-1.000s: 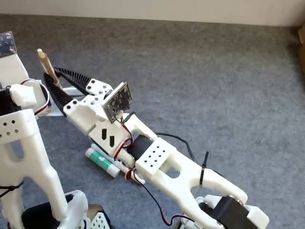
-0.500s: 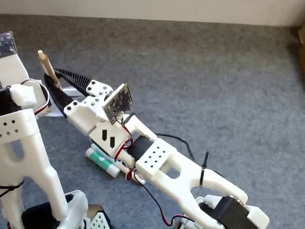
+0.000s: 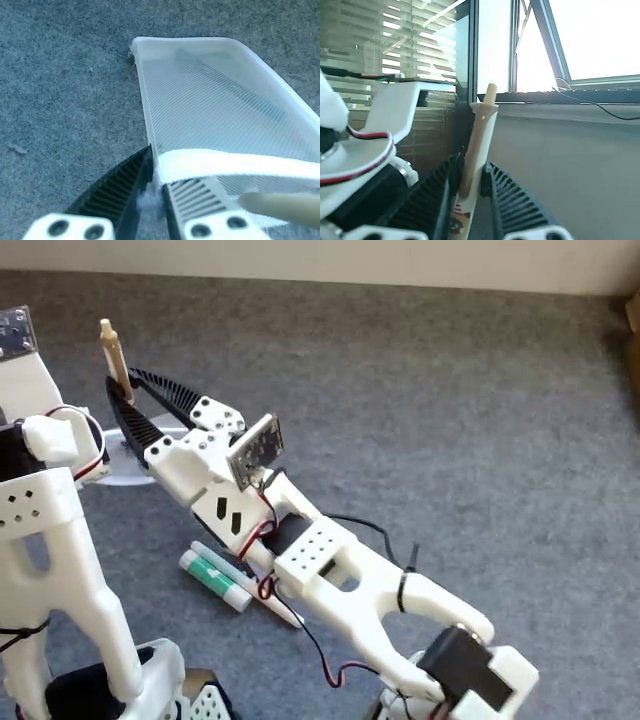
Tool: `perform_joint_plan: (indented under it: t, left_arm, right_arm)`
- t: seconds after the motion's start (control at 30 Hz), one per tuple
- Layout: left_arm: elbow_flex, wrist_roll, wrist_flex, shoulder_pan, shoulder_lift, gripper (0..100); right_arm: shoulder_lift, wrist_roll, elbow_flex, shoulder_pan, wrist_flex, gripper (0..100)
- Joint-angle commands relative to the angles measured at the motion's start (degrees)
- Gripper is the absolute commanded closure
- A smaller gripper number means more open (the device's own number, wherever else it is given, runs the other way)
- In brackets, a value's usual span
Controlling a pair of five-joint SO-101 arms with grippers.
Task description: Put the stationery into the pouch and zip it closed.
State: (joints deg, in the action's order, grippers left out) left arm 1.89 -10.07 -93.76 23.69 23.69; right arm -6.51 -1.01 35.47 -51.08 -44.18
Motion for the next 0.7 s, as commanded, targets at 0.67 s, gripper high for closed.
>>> perform_joint_plan:
  t: [0.67]
  left_arm:
    - [-0.22,-0.18,0.18,1.98,0.66,99]
  right_arm:
    - [0.31,0.26,3.47,1.1,-8.31,98.9]
